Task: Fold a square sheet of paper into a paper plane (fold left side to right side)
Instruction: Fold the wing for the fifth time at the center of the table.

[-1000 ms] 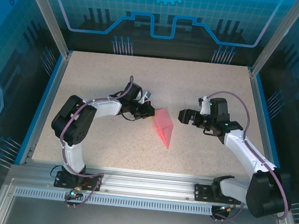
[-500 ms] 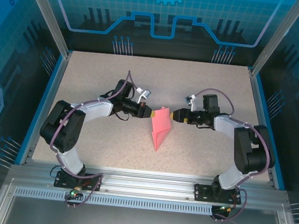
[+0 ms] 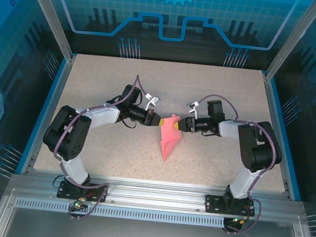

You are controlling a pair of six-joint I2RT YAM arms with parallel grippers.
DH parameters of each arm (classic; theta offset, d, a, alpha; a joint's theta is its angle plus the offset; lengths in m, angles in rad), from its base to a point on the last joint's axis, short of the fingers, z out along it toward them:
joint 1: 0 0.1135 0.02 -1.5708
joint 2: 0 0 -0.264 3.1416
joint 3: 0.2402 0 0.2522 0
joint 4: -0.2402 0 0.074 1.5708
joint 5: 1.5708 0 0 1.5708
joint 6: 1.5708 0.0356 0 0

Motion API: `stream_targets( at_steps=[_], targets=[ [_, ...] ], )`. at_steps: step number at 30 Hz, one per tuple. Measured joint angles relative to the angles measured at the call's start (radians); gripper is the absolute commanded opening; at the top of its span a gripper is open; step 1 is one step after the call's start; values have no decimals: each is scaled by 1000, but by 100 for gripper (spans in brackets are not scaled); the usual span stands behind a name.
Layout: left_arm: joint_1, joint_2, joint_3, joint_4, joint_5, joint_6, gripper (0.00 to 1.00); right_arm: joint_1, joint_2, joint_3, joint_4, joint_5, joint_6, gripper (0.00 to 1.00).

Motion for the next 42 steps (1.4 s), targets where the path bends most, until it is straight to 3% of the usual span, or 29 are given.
stream_targets(
  at_steps=[4,16,19,22,25,28,37,42],
  targets=[
    [0,6,0,0,1,2,0,0,-4,4,-28,-8,-30,38],
    [0,25,0,-2,1,16,0,-9,-58,10,-161,0,-106,30],
    [0,33,0,-8,1,21,0,-10,-58,14,-186,11,-124,22],
    [0,40,0,-13,-3,27,20,-10,-59,16,-207,23,-132,8],
    [0,40,3,-30,-21,35,48,-10,-60,21,-233,41,-123,4],
    [0,30,6,-45,-71,37,61,-9,-71,24,-267,79,-99,1],
    [-21,-185,7,-160,-321,74,65,16,-90,55,-359,220,80,0],
    [-154,-278,12,-266,-502,126,67,51,-90,138,-425,307,196,0]
  ],
)
